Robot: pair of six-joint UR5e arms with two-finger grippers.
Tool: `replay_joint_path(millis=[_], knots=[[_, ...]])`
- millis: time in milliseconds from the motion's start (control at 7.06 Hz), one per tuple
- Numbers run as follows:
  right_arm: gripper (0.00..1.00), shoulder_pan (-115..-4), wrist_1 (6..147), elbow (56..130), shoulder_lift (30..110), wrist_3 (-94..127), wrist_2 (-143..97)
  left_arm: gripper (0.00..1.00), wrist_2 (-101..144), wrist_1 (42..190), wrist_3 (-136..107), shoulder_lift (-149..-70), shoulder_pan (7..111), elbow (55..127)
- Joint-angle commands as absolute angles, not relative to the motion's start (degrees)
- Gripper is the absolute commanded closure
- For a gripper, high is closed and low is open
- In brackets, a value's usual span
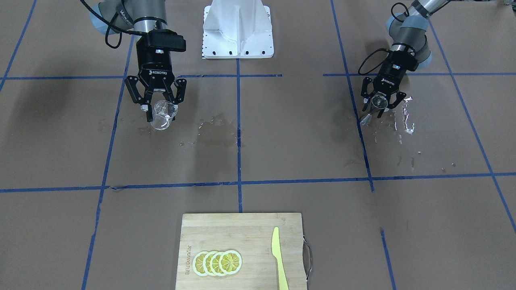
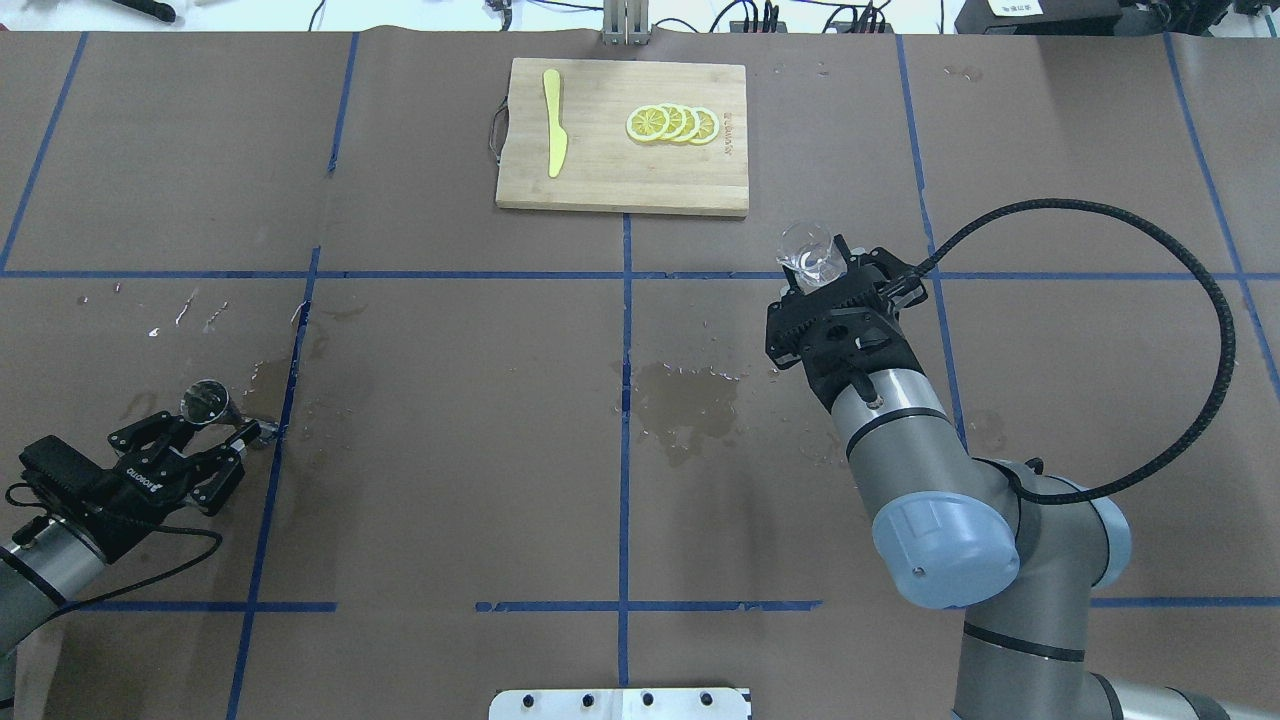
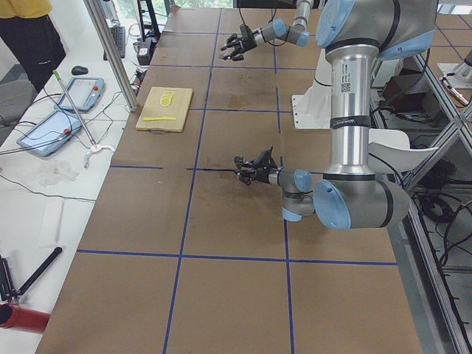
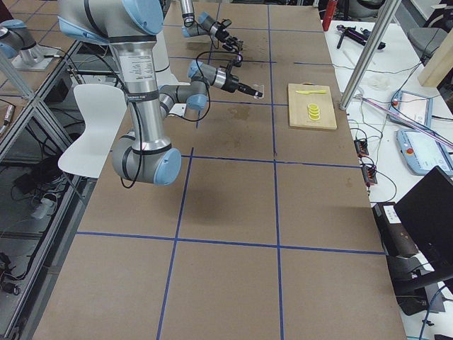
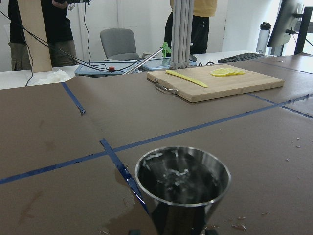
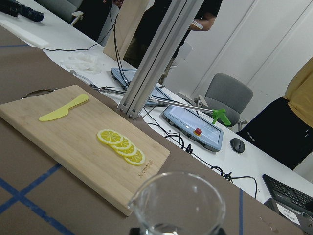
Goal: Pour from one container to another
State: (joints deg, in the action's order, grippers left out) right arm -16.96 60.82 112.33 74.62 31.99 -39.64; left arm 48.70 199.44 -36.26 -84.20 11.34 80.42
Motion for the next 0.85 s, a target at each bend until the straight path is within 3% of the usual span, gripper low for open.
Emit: replay_joint_path(millis=[0, 708], knots=[[1.00, -17.0, 60.8, 112.3, 74.5, 32.0, -39.6, 0.01, 48.5, 199.8, -36.3, -84.2, 11.3, 80.7], [1.00, -17.1, 60.8, 112.5, 74.4, 32.0, -39.6, 0.00, 48.5, 200.4, -36.3, -81.9, 13.5, 85.4]])
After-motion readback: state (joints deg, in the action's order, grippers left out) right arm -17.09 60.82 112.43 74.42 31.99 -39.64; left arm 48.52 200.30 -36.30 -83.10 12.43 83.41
